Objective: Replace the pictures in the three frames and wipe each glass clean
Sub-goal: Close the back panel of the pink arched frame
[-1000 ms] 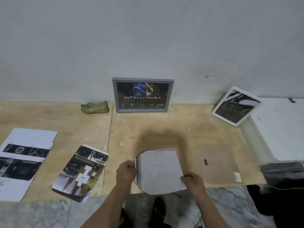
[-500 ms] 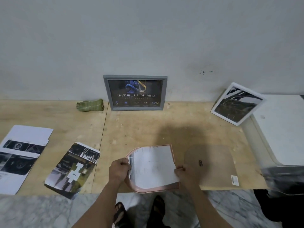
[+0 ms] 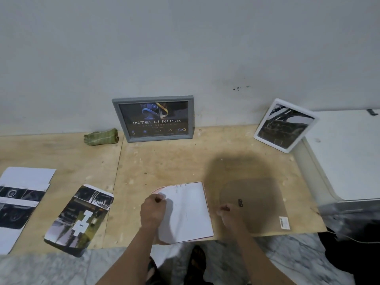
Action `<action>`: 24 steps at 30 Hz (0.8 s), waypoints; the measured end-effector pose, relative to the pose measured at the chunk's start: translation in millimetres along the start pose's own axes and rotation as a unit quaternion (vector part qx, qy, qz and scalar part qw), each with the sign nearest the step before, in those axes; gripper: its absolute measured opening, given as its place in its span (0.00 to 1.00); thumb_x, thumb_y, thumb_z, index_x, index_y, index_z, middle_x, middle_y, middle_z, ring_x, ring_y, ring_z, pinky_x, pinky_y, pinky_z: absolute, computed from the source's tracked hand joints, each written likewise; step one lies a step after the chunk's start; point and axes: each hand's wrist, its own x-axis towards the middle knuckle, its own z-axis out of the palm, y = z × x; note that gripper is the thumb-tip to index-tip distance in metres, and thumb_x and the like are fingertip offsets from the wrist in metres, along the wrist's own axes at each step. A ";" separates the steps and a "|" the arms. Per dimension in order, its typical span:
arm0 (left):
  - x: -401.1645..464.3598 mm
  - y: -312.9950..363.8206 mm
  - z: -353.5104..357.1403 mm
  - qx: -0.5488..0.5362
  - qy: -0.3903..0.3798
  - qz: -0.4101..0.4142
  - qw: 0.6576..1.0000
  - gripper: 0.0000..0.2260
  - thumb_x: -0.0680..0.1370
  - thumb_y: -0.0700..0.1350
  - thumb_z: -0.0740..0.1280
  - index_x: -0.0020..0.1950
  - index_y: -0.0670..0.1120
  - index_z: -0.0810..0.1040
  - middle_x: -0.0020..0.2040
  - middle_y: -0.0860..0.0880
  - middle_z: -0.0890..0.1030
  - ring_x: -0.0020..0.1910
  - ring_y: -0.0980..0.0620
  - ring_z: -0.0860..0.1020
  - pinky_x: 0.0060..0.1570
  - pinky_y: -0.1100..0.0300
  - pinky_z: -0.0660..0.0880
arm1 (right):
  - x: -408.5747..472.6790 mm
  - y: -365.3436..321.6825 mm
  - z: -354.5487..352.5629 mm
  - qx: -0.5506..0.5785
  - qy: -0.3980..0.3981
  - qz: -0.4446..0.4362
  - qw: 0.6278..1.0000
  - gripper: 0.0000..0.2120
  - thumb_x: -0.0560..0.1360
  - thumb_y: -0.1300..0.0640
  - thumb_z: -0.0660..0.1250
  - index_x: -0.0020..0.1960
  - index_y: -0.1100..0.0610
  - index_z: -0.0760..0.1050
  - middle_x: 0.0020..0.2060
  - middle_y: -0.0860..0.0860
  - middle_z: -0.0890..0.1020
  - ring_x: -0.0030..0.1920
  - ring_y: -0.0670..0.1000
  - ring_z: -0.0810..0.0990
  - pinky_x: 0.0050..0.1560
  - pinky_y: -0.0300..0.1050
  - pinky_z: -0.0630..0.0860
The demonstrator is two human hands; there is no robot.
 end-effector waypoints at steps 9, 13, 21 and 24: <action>-33.1 79.9 103.9 -0.007 -0.222 0.055 0.973 0.06 0.72 0.48 0.71 0.45 0.47 0.83 0.38 0.51 0.83 0.38 0.49 0.80 0.46 0.55 0.78 | 28.9 62.9 -115.5 -0.219 0.119 0.020 0.968 0.12 0.78 0.58 0.56 0.56 0.61 0.74 0.54 0.59 0.77 0.53 0.61 0.76 0.53 0.52 0.73; -51.2 99.1 139.9 0.027 -0.291 0.007 0.956 0.05 0.77 0.42 0.65 0.47 0.43 0.80 0.40 0.44 0.81 0.35 0.44 0.80 0.41 0.52 0.81 | 39.3 89.3 -152.3 -0.273 0.138 0.034 0.952 0.17 0.75 0.55 0.64 0.63 0.58 0.71 0.59 0.58 0.73 0.59 0.61 0.73 0.54 0.50 0.73; -65.7 109.1 158.8 0.140 -0.195 0.034 0.970 0.06 0.77 0.43 0.62 0.46 0.43 0.77 0.47 0.44 0.80 0.54 0.42 0.79 0.49 0.58 0.71 | 53.3 102.7 -160.8 -0.098 0.139 0.098 0.981 0.08 0.70 0.55 0.67 0.46 0.56 0.69 0.44 0.53 0.77 0.45 0.57 0.77 0.42 0.47 0.72; -50.1 103.7 153.8 0.084 -0.181 -0.001 0.980 0.06 0.74 0.41 0.63 0.46 0.41 0.79 0.46 0.42 0.82 0.51 0.41 0.81 0.50 0.55 0.76 | 47.0 102.4 -166.3 0.034 0.145 0.105 0.983 0.06 0.74 0.59 0.61 0.38 0.56 0.71 0.38 0.54 0.77 0.35 0.53 0.72 0.35 0.46 0.66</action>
